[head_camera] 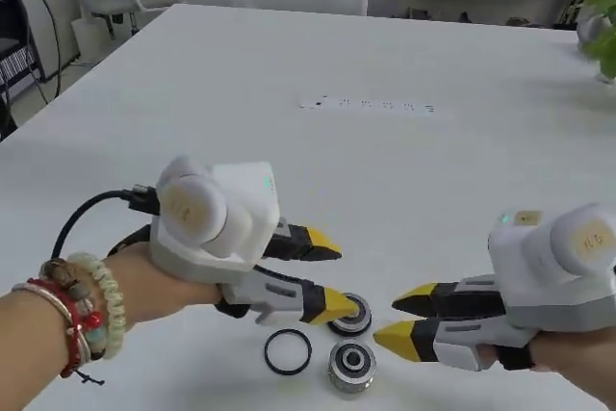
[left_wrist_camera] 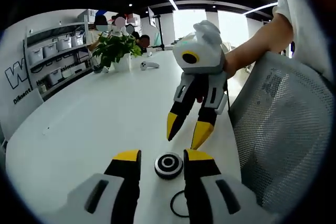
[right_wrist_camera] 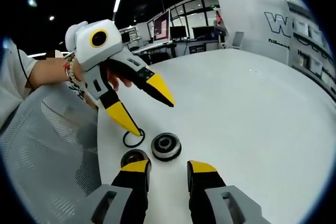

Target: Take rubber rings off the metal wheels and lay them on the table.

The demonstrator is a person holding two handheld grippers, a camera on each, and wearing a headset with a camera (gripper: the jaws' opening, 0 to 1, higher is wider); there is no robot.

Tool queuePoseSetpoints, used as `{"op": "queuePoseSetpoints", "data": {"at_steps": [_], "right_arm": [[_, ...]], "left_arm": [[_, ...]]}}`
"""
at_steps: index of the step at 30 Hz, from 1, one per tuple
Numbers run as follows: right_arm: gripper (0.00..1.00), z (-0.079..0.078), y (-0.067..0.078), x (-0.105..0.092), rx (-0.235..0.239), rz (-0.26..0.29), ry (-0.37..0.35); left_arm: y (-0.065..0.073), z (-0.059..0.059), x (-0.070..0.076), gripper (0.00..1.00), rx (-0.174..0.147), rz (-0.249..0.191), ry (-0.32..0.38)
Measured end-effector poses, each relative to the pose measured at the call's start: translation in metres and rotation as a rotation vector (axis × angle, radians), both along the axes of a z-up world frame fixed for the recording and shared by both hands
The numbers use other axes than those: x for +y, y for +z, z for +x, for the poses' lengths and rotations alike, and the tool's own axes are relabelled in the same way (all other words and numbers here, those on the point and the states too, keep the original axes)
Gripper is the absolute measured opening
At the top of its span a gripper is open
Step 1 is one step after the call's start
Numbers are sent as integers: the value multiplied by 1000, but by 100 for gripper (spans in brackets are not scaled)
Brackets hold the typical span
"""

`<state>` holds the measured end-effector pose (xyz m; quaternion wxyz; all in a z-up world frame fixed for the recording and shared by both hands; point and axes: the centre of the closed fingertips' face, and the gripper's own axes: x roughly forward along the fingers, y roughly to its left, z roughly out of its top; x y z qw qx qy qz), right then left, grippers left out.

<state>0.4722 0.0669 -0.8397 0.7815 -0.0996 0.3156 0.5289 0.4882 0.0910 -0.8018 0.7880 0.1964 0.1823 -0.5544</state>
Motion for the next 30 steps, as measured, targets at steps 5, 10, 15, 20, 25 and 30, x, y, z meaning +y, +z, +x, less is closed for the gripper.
{"op": "queuePoseSetpoints", "data": {"at_steps": [5, 10, 15, 20, 25, 30], "right_arm": [[25, 1, -5, 4, -6, -1, -5], [24, 5, -8, 6, 22, 21, -45], [23, 5, -11, 6, 12, 2, -41], [20, 5, -12, 8, -5, -8, -31], [19, 4, -13, 8, -5, -9, -28], [19, 3, -14, 10, -8, -14, -21]], "left_arm": [[-11, 2, -1, 23, 22, 13, 17], [-19, 3, -2, 18, 35, 18, 28], [-30, 1, -2, 15, 38, 57, 18], [-32, -1, -3, 12, 47, 58, 28], [-32, -3, -7, 7, 50, 51, 26], [-31, -3, -6, 7, 57, 36, 31]]}}
